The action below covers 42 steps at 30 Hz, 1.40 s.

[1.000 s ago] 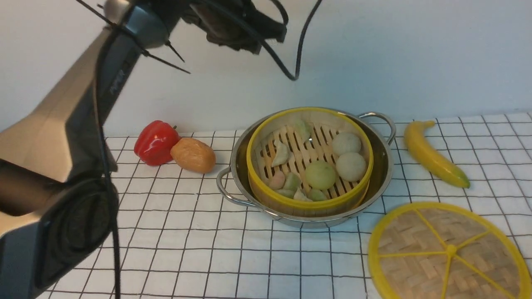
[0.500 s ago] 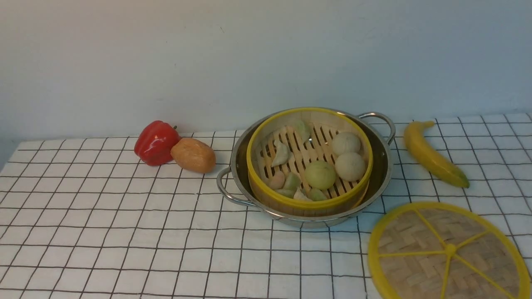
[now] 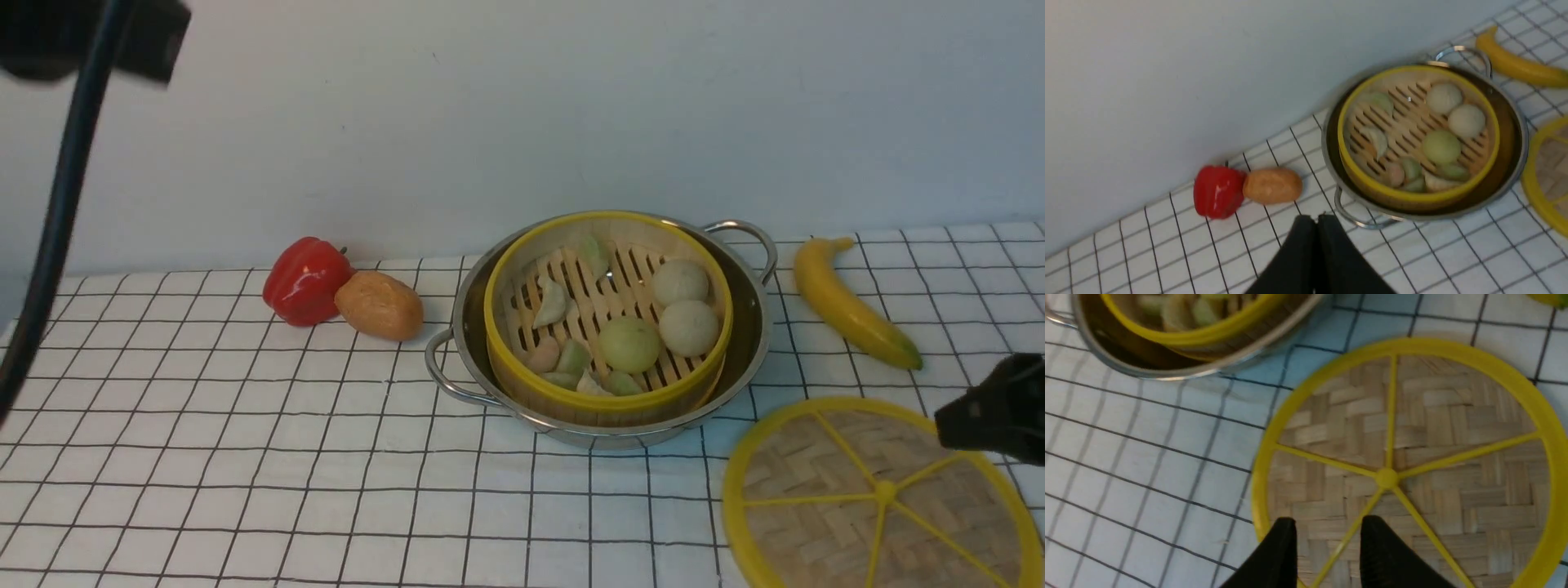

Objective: Place the steamer in the pot on the white tablecloth, and put the lid on the steamer.
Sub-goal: 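Move the gripper down to the bamboo steamer lid and grasp its center knob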

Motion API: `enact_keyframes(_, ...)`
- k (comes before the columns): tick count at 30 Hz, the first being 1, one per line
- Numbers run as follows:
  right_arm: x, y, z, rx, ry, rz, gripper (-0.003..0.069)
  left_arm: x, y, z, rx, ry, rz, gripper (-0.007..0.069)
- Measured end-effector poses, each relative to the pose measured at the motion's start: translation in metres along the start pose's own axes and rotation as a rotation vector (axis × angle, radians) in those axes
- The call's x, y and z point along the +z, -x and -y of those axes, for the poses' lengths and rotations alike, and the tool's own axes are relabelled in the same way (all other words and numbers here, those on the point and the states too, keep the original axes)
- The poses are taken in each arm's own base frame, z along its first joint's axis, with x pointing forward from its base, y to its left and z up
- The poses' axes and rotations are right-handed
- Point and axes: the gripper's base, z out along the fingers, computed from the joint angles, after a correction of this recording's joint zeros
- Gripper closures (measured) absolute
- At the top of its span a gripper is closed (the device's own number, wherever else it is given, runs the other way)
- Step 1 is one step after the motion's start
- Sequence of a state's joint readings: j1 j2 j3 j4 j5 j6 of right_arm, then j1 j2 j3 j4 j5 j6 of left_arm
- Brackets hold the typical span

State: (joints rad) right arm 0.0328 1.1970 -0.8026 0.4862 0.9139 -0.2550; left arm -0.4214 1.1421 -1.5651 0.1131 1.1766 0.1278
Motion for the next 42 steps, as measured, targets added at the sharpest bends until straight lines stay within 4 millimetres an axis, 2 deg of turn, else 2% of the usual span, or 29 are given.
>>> enact_keyframes(4,0.032,0.000,-0.004,-0.058,-0.092,-0.106,0.0419,-0.007,-0.050,0.009,-0.005,0.010,0.126,0.0648)
enact_keyframes(8,0.048,0.004,-0.011,-0.078,-0.157,-0.143,0.0419,0.000,-0.093,0.018,-0.035,0.006,0.195,0.0648)
enact_keyframes(10,0.052,0.006,-0.012,-0.086,-0.173,-0.151,0.0419,0.000,-0.102,0.021,-0.050,0.003,0.215,0.0648)
enact_keyframes(12,0.059,0.012,-0.014,-0.091,-0.199,-0.160,0.0419,0.010,-0.124,0.027,-0.077,-0.017,0.205,0.0648)
enact_keyframes(15,0.068,0.017,-0.012,-0.087,-0.223,-0.179,0.0419,0.018,-0.142,0.032,-0.108,-0.044,0.173,0.0648)
enact_keyframes(21,0.086,0.021,-0.008,-0.077,-0.239,-0.222,0.0419,0.028,-0.153,0.038,-0.143,-0.082,0.147,0.0646)
enact_keyframes(35,0.126,0.016,0.003,-0.062,-0.260,-0.307,0.0421,0.029,-0.153,0.039,-0.145,-0.082,0.163,0.0646)
enact_keyframes(37,0.128,0.016,0.004,-0.061,-0.263,-0.319,0.0438,0.029,-0.153,0.039,-0.145,-0.082,0.163,0.0646)
enact_keyframes(39,0.128,0.017,0.004,-0.060,-0.264,-0.327,0.0501,0.029,-0.153,0.039,-0.145,-0.082,0.164,0.0646)
enact_keyframes(42,0.126,0.019,0.003,-0.058,-0.266,-0.346,0.0510,0.029,-0.153,0.039,-0.145,-0.082,0.164,0.0646)
